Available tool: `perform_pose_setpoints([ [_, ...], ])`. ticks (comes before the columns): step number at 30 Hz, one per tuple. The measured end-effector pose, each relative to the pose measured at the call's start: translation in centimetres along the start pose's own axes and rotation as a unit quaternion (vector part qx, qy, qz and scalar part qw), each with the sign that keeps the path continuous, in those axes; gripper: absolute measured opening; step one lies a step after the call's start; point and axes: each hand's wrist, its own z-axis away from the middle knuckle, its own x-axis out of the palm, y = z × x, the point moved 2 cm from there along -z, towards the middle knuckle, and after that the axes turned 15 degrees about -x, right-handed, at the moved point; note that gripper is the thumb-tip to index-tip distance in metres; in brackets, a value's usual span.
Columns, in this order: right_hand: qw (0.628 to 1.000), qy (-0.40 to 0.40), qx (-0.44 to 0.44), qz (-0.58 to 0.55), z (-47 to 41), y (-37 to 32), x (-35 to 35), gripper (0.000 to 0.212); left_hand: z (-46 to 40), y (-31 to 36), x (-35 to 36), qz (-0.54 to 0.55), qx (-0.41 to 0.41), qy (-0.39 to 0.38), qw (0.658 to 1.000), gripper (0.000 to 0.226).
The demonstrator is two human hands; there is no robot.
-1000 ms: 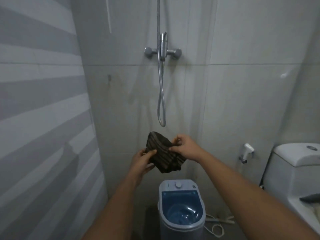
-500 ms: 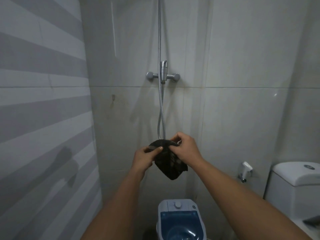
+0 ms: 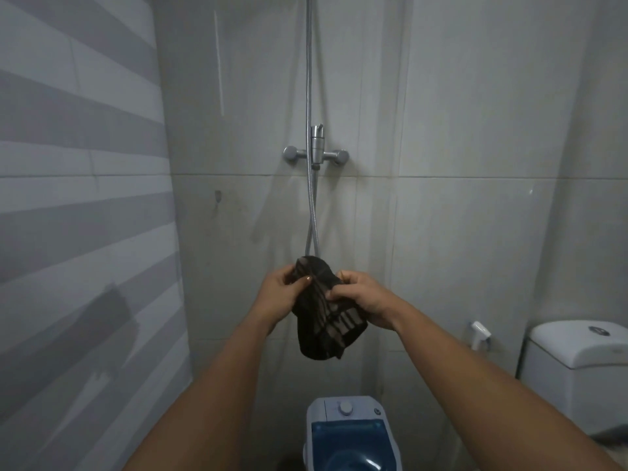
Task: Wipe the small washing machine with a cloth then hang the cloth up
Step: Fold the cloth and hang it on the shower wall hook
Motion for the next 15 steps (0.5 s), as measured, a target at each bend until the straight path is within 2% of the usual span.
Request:
perform_pose_setpoints([
  [3,0.999,-0.005,0.004,-0.048,-0.5,0.2,1.3,0.049,-0.4,0.9,-0.8,-0.024,0.002,0.014,1.000,0.017],
  [5,0.999,0.005,0.003,-0.049,-1.1,-0.1,2.0,0.058,-0.3,1.3,-1.2,-0.015,-0.005,0.018,1.000,0.019],
  [11,0.999,0.037,-0.037,-0.011,-2.6,-2.1,2.9,0.009,0.4,1.9,-2.4,0.047,-0.045,0.053,0.996,0.023],
  [15,0.998,0.054,-0.025,0.033,-3.3,-3.0,3.0,0.009,0.3,1.8,-2.6,0.072,-0.043,0.084,0.993,0.024],
])
